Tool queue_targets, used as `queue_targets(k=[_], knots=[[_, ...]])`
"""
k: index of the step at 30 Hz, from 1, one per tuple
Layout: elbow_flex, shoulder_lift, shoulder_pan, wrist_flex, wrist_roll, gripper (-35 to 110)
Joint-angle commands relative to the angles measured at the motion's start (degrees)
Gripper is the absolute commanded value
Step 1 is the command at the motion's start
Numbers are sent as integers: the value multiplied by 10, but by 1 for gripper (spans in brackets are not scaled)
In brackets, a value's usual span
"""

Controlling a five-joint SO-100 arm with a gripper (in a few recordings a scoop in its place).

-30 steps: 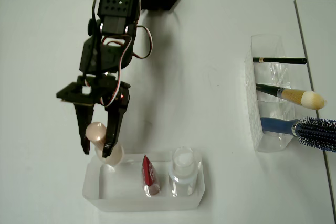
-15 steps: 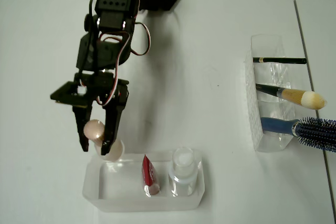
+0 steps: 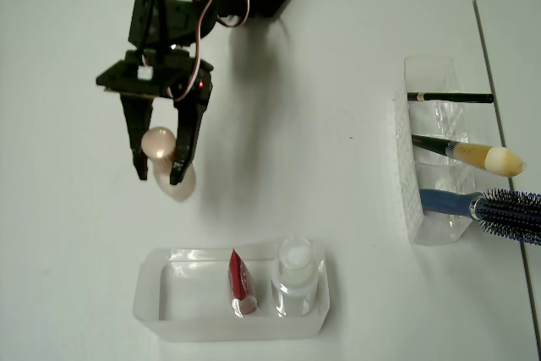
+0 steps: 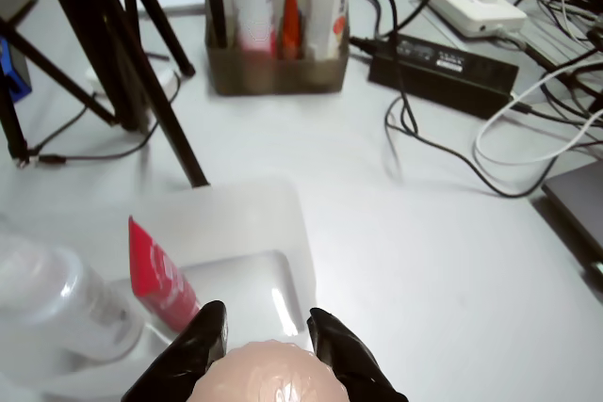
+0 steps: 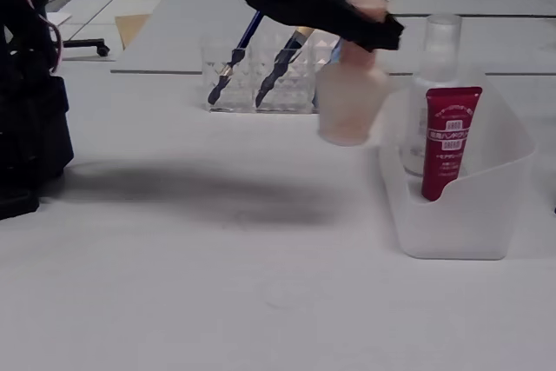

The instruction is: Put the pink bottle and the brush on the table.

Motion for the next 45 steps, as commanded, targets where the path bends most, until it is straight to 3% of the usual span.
queue_targets(k=[1, 11, 29, 45], knots=[[24, 81, 10, 11, -27, 0], [127, 200, 32, 35, -57, 0], [350, 357, 192, -36, -116, 0], [469, 419, 316, -113, -104, 0]])
